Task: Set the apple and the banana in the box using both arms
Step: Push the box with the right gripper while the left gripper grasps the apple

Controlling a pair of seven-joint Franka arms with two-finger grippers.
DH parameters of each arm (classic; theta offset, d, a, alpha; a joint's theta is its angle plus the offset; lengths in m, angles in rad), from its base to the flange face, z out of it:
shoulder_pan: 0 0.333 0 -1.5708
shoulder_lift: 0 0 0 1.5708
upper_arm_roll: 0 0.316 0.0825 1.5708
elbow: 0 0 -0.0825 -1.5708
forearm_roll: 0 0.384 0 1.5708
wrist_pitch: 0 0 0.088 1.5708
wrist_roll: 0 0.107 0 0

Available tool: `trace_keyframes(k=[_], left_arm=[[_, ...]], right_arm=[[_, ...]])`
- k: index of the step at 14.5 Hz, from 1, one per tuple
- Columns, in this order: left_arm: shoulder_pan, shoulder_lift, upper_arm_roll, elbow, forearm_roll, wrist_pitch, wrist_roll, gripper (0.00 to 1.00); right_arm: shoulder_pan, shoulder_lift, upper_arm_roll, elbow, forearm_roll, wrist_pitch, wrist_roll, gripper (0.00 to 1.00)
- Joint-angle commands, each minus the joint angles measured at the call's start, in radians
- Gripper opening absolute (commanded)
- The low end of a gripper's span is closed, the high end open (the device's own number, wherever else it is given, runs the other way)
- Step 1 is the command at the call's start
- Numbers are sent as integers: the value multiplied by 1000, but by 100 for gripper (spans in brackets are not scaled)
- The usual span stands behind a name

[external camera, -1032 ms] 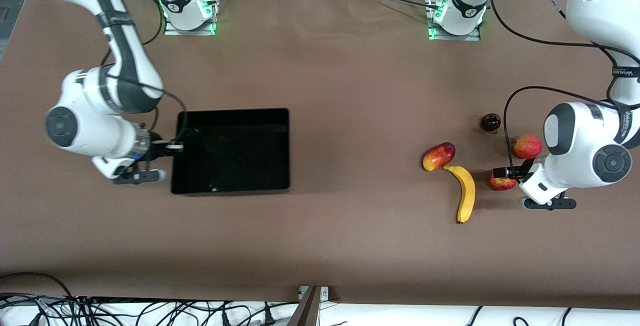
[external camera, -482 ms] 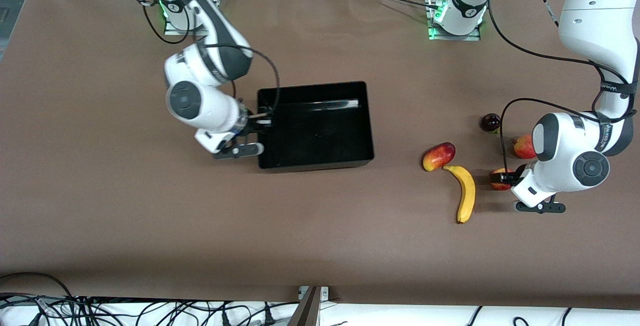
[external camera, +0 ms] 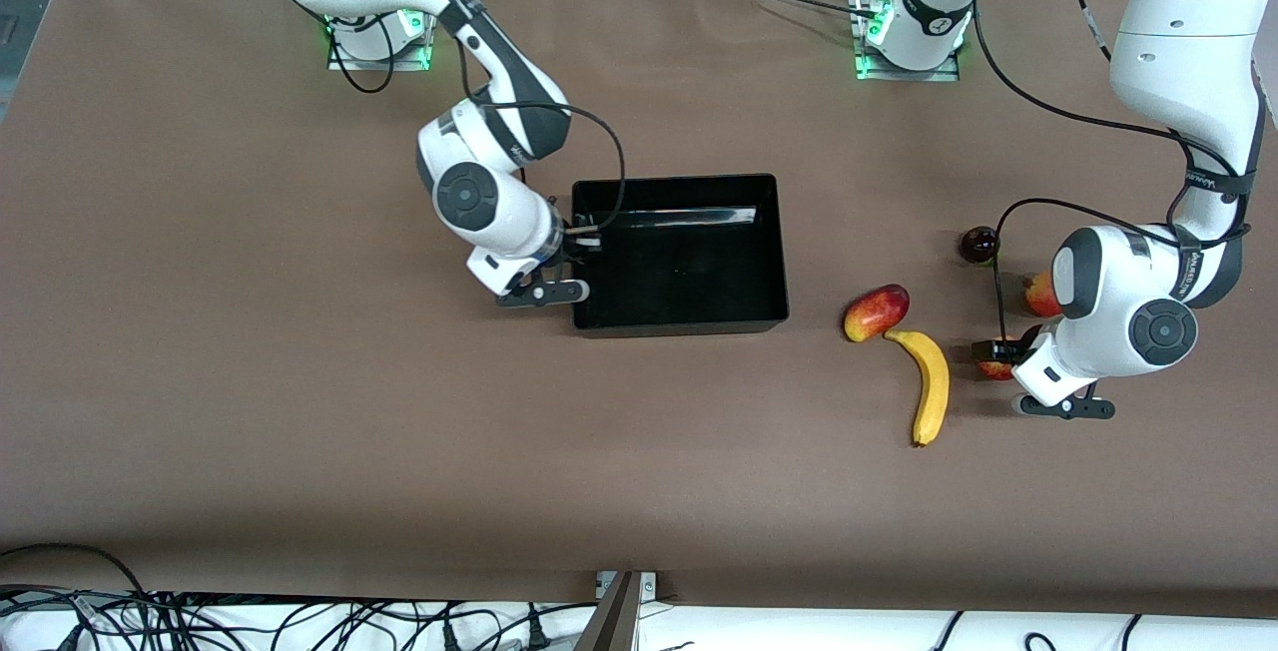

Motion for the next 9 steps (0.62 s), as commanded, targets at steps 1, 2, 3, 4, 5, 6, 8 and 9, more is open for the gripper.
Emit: trace_keyframes(k=[1, 2, 3, 4, 5, 6, 8, 9], left_arm=[[11, -5, -10, -21, 12, 5, 60, 43], [22, -3, -11, -21, 2, 4, 87, 40], [24, -3, -11, -18, -2, 2, 89, 40], [24, -3, -11, -13, -2, 2, 89, 39], [24, -5, -11, -7, -2, 2, 89, 38], [24, -8, -13, -3, -2, -7, 94, 38], [24, -20, -14, 5, -2, -53, 97, 39], [19, -34, -16, 5, -3, -64, 95, 39]], right_arm=[[29, 9, -7, 3, 16, 43, 39, 0], [32, 12, -7, 3, 13, 43, 50, 0], [32, 12, -7, 3, 13, 45, 51, 0], [32, 12, -7, 3, 13, 43, 53, 0], [32, 14, -8, 3, 13, 43, 57, 0], [31, 14, -8, 6, 13, 43, 65, 10], [28, 14, -10, 9, 13, 43, 82, 99], [26, 12, -10, 14, 11, 42, 82, 100]])
